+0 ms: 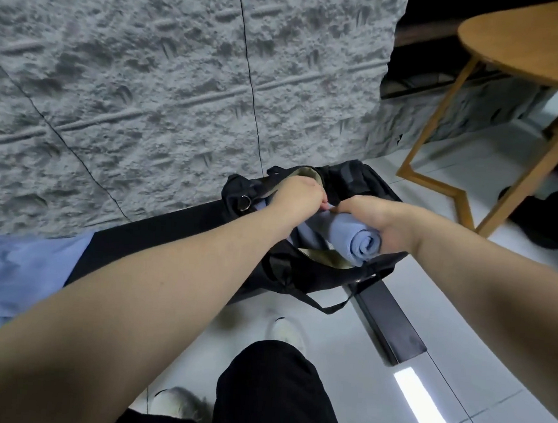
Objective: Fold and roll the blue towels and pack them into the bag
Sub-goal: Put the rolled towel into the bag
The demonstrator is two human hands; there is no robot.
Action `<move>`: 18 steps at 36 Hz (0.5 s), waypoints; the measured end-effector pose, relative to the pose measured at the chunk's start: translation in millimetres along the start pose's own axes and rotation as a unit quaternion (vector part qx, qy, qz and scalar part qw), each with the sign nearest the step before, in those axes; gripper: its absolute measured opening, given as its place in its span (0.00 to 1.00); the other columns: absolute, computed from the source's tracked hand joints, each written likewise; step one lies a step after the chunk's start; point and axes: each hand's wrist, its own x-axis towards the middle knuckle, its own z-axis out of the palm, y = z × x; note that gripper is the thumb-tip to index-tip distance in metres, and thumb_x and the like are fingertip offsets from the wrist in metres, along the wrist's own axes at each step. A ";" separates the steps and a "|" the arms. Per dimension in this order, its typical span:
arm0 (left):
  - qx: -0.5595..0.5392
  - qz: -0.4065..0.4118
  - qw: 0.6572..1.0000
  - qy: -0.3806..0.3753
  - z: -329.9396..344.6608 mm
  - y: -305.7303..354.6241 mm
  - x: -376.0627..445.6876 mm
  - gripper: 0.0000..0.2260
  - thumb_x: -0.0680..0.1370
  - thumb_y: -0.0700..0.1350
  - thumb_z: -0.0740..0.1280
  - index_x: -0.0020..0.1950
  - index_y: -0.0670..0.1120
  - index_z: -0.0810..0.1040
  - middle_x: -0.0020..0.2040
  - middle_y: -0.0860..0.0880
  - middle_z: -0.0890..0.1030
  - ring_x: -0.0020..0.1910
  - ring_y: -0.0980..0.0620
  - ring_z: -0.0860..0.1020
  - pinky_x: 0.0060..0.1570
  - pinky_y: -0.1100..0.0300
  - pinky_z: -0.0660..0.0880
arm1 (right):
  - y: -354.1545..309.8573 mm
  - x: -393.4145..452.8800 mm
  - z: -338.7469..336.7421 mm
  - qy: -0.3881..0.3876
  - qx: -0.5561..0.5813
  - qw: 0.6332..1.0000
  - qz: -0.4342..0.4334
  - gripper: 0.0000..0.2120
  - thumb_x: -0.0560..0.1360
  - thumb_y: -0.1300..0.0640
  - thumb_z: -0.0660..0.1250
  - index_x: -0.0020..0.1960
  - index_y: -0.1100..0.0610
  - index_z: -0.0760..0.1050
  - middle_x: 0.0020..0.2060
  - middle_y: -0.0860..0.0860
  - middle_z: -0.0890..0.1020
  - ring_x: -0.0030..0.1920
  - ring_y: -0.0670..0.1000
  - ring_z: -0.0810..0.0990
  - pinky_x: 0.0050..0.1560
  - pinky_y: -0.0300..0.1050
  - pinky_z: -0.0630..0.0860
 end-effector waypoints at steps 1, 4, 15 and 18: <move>0.031 0.009 0.999 0.008 1.5 -1.4 5.1 0.11 0.75 0.35 0.60 0.48 0.39 0.83 0.49 0.43 0.84 0.48 0.46 0.80 0.50 0.56 0.77 | -0.4 1.0 -1.4 0.009 -0.002 1.000 0.005 0.16 0.81 0.56 0.58 0.36 0.60 0.71 0.25 0.53 0.73 0.22 0.50 0.72 0.24 0.36 0.69; 0.107 0.022 0.994 0.031 5.7 -10.1 20.8 0.12 0.73 0.36 0.59 0.45 0.38 0.83 0.45 0.42 0.84 0.46 0.42 0.80 0.45 0.52 0.77 | -0.6 4.9 -5.9 0.048 -0.028 0.998 0.008 0.13 0.80 0.53 0.61 0.43 0.61 0.72 0.29 0.55 0.74 0.25 0.51 0.73 0.26 0.39 0.71; 0.233 0.097 0.967 -0.048 17.8 -12.3 58.2 0.16 0.76 0.36 0.57 0.55 0.51 0.80 0.55 0.52 0.81 0.50 0.51 0.78 0.47 0.57 0.76 | 8.3 9.7 -13.4 0.091 -0.101 0.991 -0.011 0.14 0.80 0.50 0.62 0.49 0.62 0.73 0.35 0.56 0.77 0.27 0.52 0.76 0.23 0.37 0.69; 0.194 0.094 0.975 -0.061 19.6 -11.8 69.8 0.25 0.78 0.35 0.56 0.73 0.52 0.70 0.70 0.49 0.73 0.56 0.49 0.77 0.47 0.61 0.74 | 8.8 11.8 -11.7 0.096 -0.112 0.989 -0.022 0.12 0.80 0.50 0.62 0.46 0.60 0.72 0.32 0.54 0.73 0.20 0.49 0.73 0.20 0.35 0.65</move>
